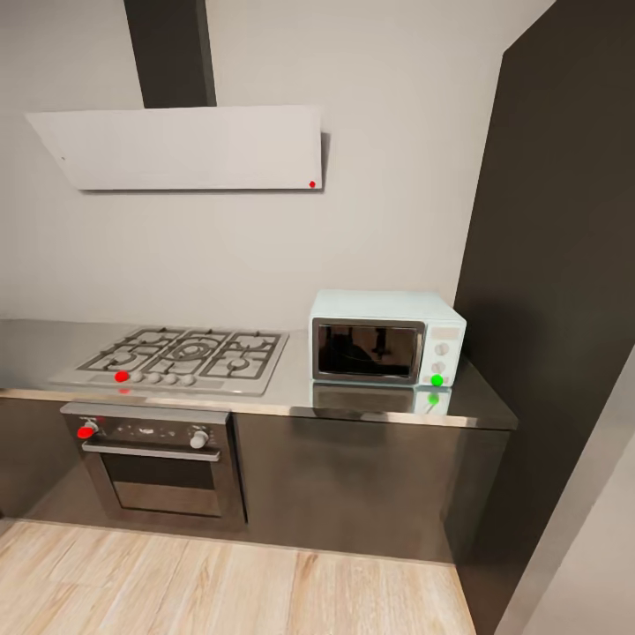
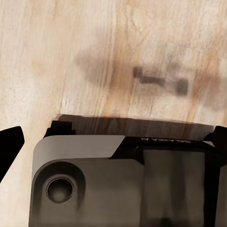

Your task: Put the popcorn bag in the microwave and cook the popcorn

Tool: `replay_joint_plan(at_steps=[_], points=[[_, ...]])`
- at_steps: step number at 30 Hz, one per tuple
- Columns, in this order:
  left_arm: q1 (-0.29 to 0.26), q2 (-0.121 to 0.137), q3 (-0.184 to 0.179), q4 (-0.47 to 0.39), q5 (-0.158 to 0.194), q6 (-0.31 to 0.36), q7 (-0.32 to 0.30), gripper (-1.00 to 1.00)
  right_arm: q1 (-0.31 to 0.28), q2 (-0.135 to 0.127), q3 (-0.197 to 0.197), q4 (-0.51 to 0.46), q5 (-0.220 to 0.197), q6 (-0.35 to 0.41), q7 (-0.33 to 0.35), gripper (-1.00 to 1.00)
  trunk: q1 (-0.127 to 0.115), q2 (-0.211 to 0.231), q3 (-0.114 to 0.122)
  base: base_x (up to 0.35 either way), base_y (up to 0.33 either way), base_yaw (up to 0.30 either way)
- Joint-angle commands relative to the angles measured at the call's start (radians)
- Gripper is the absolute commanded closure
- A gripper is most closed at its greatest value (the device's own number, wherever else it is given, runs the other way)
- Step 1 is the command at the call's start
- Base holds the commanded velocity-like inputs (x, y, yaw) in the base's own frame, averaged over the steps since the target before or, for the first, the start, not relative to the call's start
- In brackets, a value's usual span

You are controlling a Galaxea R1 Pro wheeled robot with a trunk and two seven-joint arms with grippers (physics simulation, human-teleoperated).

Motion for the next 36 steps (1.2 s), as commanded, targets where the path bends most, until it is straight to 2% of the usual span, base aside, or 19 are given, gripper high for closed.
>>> replay_joint_plan(at_steps=[1,36], points=[[-0.001,0.000,-0.008,0.001,0.009,-0.004,-0.004,-1.00,-0.001,-0.001,-0.009,0.002,0.006,-0.004,0.003,1.00,0.000,-0.001,-0.001,0.000,0.000,0.000],[-0.001,0.000,-0.008,0.001,0.009,-0.003,-0.004,-1.00,-0.001,-0.001,-0.009,0.002,0.006,-0.004,0.003,1.00,0.000,-0.001,-0.001,0.000,0.000,0.000]])
